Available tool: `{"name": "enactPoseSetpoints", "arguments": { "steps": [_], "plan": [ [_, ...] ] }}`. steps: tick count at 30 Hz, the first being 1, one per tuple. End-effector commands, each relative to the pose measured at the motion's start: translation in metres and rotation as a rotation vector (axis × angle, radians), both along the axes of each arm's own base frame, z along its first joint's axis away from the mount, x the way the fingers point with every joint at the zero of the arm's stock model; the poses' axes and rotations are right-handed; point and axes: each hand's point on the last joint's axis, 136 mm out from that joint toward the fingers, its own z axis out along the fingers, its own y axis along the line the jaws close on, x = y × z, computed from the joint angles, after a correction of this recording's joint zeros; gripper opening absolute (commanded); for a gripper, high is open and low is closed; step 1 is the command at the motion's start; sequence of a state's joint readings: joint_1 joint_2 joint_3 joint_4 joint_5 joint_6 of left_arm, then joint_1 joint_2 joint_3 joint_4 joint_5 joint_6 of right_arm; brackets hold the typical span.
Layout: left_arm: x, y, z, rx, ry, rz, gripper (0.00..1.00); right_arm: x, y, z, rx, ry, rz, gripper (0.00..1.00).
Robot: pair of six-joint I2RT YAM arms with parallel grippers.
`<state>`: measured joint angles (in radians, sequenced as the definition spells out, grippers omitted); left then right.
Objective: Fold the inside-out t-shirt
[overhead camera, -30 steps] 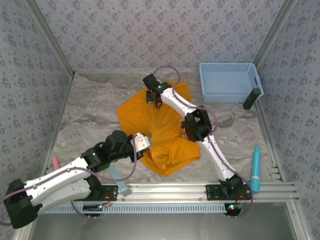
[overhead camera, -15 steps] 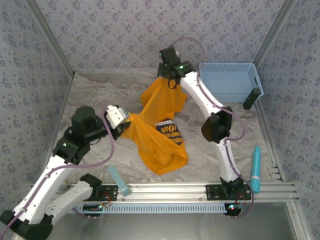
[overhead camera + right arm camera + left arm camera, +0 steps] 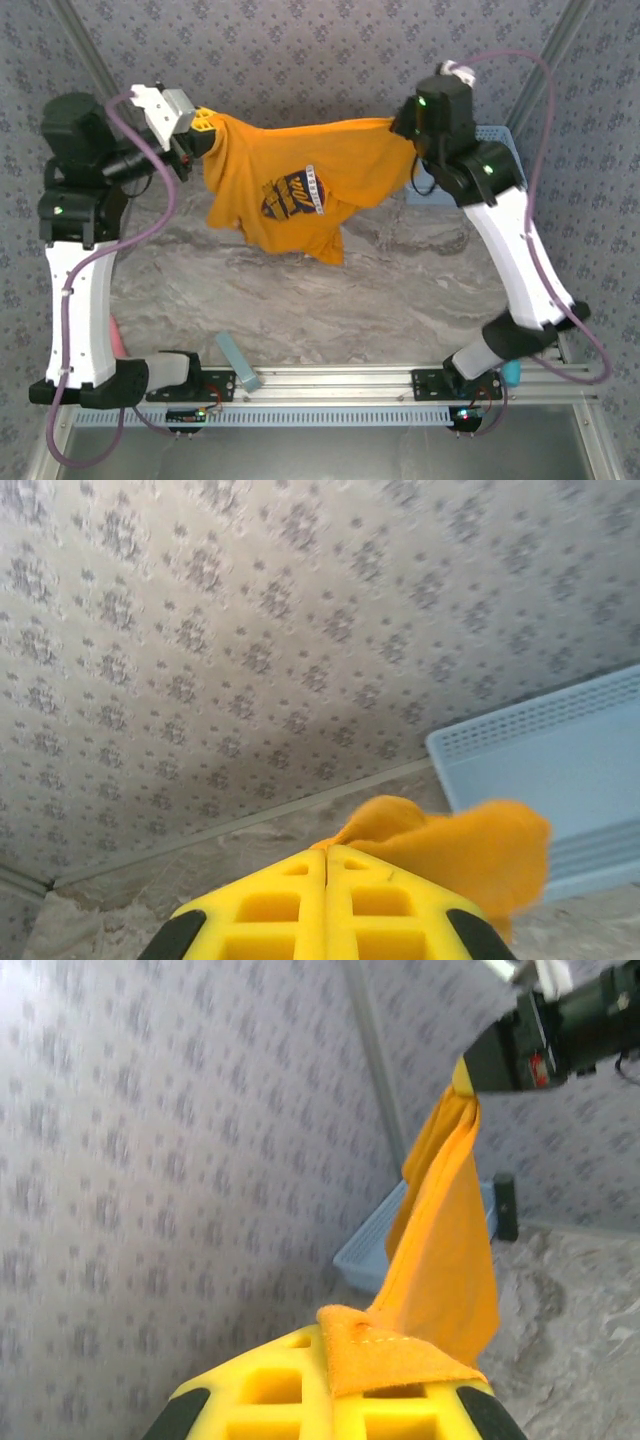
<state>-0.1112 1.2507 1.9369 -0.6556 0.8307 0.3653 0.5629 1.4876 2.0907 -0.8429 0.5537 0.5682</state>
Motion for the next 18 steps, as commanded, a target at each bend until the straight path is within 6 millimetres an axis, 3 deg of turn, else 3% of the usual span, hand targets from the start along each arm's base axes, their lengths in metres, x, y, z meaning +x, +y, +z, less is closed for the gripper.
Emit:
{"name": "enactPoseSetpoints", "arguments": {
  "steps": [1, 5, 7, 10, 12, 14, 18],
  "plan": [
    [-0.047, -0.006, 0.017, -0.028, 0.023, -0.139, 0.00, -0.045, -0.037, 0.006, 0.050, -0.045, -0.138, 0.00],
    [-0.065, -0.003, 0.034, -0.080, 0.042, -0.153, 0.00, -0.080, -0.046, 0.000, 0.138, -0.071, -0.101, 0.00],
    [-0.061, -0.002, 0.034, -0.080, 0.053, -0.151, 0.00, -0.084, -0.048, -0.006, 0.155, -0.065, -0.105, 0.00],
    [-0.036, 0.000, 0.023, -0.078, 0.101, -0.136, 0.00, -0.070, -0.040, -0.025, 0.124, -0.013, -0.103, 0.03],
    [-0.015, -0.002, 0.008, -0.078, 0.146, -0.147, 0.00, -0.053, -0.034, -0.044, 0.106, 0.041, -0.106, 0.08],
    [0.003, -0.005, -0.011, -0.074, 0.177, -0.177, 0.00, -0.038, -0.034, -0.075, 0.102, 0.112, -0.146, 0.00],
    [0.035, -0.007, -0.075, 0.011, 0.181, -0.174, 0.00, -0.006, -0.038, -0.138, 0.138, 0.228, -0.207, 0.00]
  ]
}}
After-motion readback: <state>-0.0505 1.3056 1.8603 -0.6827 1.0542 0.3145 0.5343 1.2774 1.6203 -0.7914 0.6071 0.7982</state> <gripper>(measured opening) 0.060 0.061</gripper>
